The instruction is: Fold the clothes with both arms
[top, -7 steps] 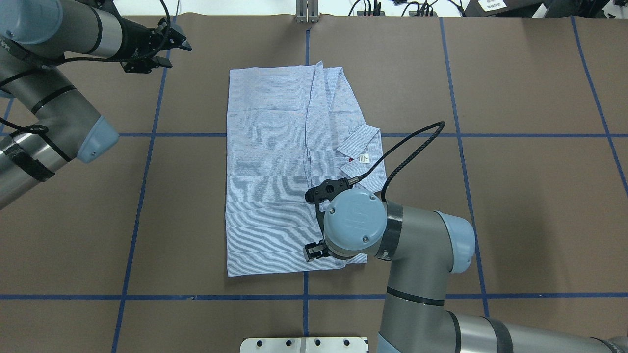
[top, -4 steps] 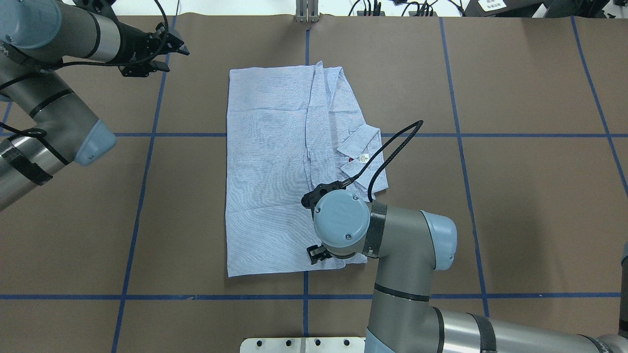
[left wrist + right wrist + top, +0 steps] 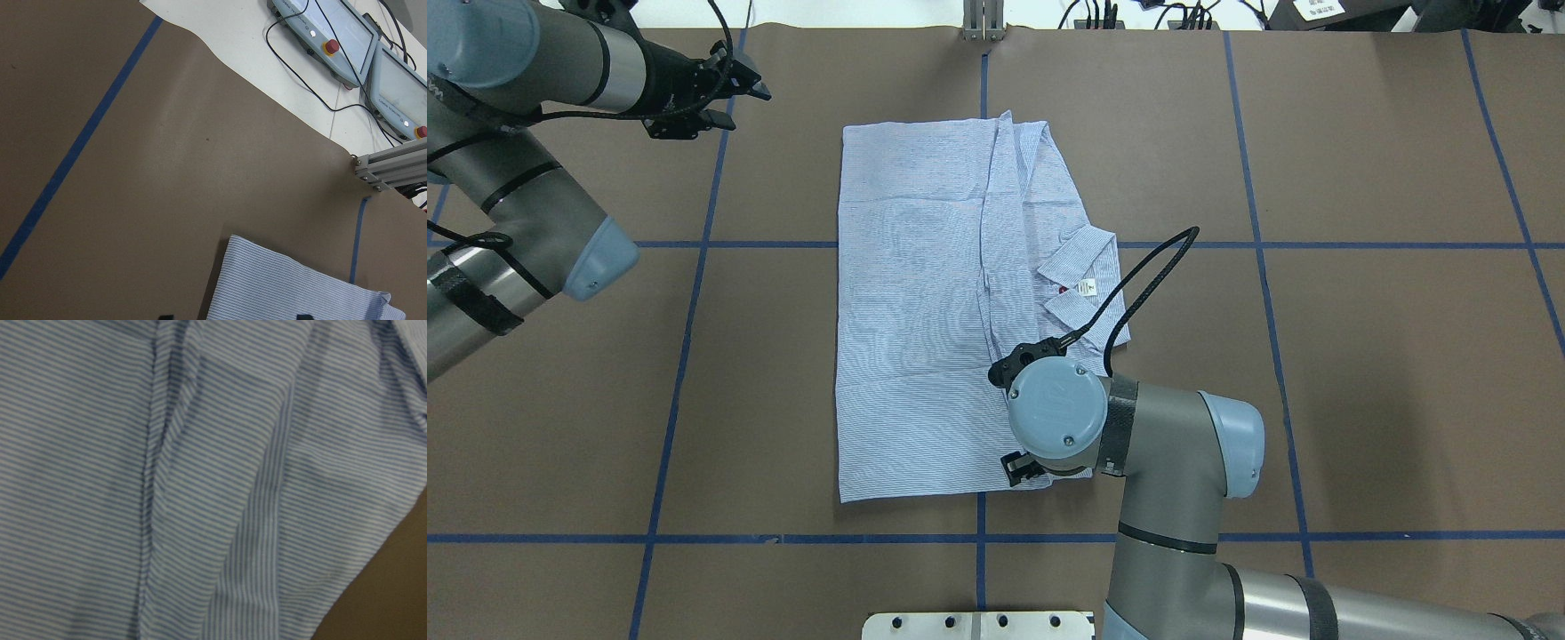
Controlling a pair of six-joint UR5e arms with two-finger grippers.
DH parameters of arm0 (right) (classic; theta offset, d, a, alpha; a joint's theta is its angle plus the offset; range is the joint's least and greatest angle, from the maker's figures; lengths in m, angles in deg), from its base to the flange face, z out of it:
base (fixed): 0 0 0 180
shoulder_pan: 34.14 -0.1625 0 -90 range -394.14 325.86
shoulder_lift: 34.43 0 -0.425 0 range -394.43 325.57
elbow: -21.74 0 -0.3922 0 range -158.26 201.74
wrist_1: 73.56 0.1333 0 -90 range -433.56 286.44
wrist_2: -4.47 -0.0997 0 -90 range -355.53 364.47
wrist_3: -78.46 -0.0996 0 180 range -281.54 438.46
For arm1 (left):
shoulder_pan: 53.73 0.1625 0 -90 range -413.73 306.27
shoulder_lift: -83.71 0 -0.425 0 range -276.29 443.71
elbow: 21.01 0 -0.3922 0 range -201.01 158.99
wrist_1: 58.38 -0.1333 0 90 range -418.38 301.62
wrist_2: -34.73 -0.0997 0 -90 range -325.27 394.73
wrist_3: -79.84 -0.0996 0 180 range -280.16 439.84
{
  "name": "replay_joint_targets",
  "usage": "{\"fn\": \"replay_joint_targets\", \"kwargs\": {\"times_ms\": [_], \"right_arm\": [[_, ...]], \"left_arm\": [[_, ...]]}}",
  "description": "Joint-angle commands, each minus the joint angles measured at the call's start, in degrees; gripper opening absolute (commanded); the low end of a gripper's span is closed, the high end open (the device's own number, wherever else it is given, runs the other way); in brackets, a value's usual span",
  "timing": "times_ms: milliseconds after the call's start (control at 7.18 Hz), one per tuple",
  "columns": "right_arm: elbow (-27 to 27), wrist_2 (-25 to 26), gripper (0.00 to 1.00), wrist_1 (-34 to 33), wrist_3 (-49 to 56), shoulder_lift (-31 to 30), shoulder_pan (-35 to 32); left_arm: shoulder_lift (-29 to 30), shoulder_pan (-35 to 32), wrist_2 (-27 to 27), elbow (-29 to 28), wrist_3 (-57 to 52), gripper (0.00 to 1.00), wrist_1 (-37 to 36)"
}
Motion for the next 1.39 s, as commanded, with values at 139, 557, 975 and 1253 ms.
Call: {"fn": "replay_joint_targets", "kwargs": {"times_ms": [139, 557, 975, 1253], "right_arm": [[4.20, -0.10, 1.00, -0.06, 1.67, -5.17, -2.10], [9.31, 0.07, 1.00, -0.67, 1.43, -10.19, -1.67], [14.24, -0.36, 1.00, -4.34, 1.51, -12.16, -1.58], [11.11, 0.16, 1.00, -7.45, 1.34, -4.80, -1.84]], "left_arm": [[0.02, 0.00, 0.00, 0.07, 0.09, 0.68, -0.08], [0.28, 0.00, 0.09, 0.42, 0.09, 0.68, -0.08], [0.45, 0.00, 0.00, 0.77, 0.53, 0.68, -0.08], [-0.16, -0.18, 0.17, 3.49, 0.53, 0.68, -2.09]]}}
